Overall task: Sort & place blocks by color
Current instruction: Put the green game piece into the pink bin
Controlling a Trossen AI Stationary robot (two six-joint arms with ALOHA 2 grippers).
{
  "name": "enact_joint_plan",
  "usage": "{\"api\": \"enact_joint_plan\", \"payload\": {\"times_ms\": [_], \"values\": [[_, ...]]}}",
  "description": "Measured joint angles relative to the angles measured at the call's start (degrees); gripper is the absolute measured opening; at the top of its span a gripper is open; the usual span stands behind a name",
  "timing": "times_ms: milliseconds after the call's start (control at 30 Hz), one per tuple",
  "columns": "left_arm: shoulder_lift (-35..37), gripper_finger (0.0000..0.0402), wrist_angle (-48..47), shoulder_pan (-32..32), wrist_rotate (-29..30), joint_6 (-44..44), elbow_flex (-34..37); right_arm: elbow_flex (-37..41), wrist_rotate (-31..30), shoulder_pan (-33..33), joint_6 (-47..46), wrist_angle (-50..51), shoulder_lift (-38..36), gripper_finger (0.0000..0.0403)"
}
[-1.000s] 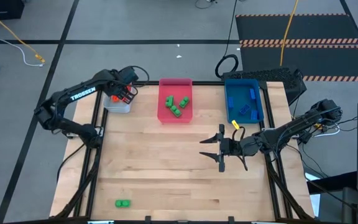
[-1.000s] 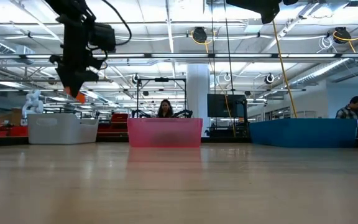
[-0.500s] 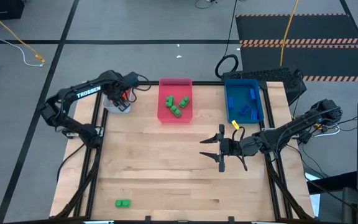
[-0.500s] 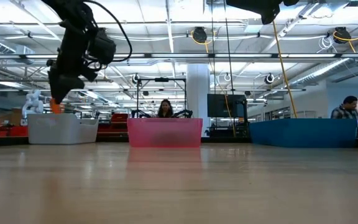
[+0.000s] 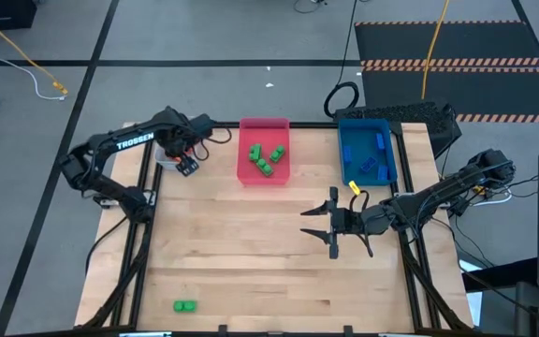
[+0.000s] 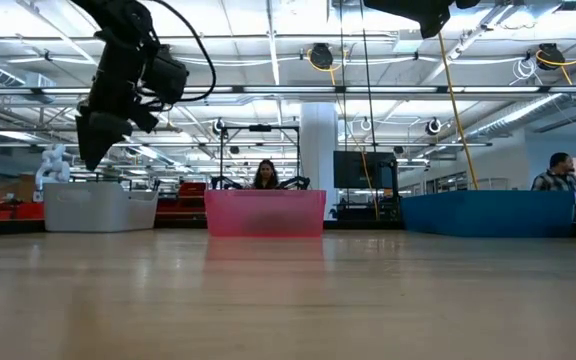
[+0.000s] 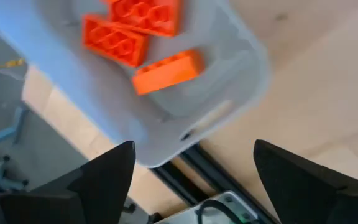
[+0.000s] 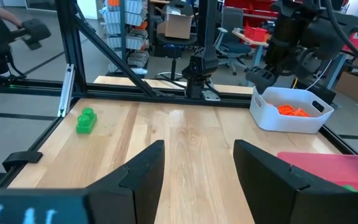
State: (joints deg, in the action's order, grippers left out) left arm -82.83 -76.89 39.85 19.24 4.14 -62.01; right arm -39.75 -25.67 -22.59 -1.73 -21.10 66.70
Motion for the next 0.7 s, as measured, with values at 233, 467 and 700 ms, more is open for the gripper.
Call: {"api": "enact_joint_plan", "payload": {"times_ms": [233,467,700], "values": [[0.24,0.0318,0.01,-7.39,-6.71,-0.43,-0.58,0.0,0.0,0.42,0.06,0.0,0.0,0.0187],[3.41,0.0299,-5.09,-21.21,-18.01,-1.29,-0.65,0.0,0.0,0.42,-0.23,0.24,0.0,0.0187],[5.42,0.0285,-6.42,-41.8,-24.31,12.37,-0.67,0.0,0.0,0.42,-0.86,0.42,0.0,0.0187]]}}
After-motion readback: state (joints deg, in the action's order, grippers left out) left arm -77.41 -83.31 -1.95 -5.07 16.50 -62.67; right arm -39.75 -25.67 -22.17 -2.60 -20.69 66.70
